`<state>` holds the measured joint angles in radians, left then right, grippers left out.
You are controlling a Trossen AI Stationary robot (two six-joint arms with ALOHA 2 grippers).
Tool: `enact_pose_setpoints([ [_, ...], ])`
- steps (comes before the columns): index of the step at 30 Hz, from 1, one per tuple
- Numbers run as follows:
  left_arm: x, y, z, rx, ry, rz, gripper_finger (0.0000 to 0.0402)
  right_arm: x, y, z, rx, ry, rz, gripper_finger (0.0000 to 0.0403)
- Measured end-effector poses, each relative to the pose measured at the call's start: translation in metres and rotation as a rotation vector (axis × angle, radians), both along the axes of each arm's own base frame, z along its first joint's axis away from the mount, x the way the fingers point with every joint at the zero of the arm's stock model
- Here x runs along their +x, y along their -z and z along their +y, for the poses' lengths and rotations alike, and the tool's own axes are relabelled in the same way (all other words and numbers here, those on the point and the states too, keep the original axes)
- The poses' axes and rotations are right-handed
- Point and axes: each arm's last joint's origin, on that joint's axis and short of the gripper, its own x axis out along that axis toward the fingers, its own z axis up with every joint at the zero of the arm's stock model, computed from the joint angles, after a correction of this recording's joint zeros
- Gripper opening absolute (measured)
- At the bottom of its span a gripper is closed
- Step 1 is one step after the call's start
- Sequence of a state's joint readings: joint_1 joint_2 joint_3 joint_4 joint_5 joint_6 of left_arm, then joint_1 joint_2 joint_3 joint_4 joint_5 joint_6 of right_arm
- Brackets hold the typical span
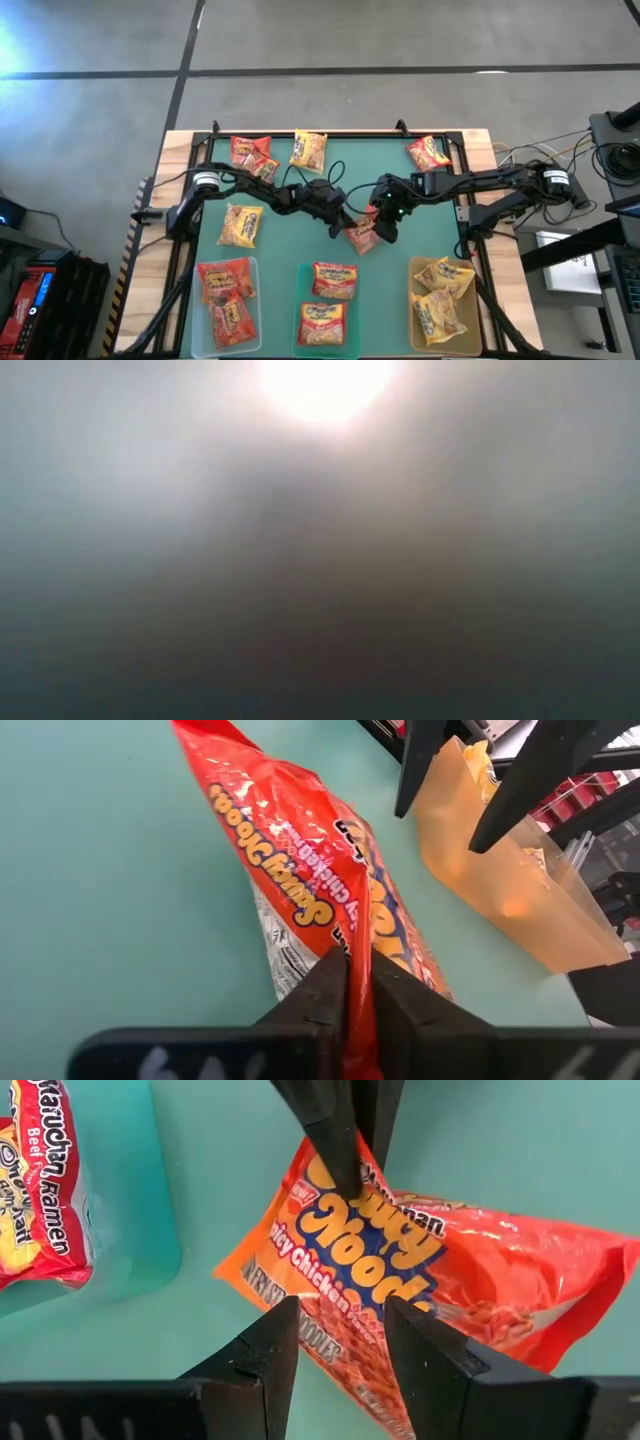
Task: Sort Maruchan noodles
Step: Put the orange noodle pack into the transparent bin
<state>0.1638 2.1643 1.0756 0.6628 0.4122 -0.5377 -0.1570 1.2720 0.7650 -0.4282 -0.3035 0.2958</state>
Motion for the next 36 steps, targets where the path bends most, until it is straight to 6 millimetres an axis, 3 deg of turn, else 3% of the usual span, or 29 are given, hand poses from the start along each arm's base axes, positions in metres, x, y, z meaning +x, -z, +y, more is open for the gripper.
enact_pose_setpoints([
  [15,-0.012,-0.004,0.028,-0.092,0.097,0.012,0.0,0.0,0.0,0.0,0.0,0.0,0.0,0.0139],
  [25,-0.05,-0.009,0.044,-0.111,0.055,0.051,0.0,0.0,0.0,0.0,0.0,0.0,0.0,0.0139],
  [36,-0.105,-0.053,0.032,-0.082,0.049,0.057,0.0,0.0,0.0,0.0,0.0,0.0,0.0,0.0139],
])
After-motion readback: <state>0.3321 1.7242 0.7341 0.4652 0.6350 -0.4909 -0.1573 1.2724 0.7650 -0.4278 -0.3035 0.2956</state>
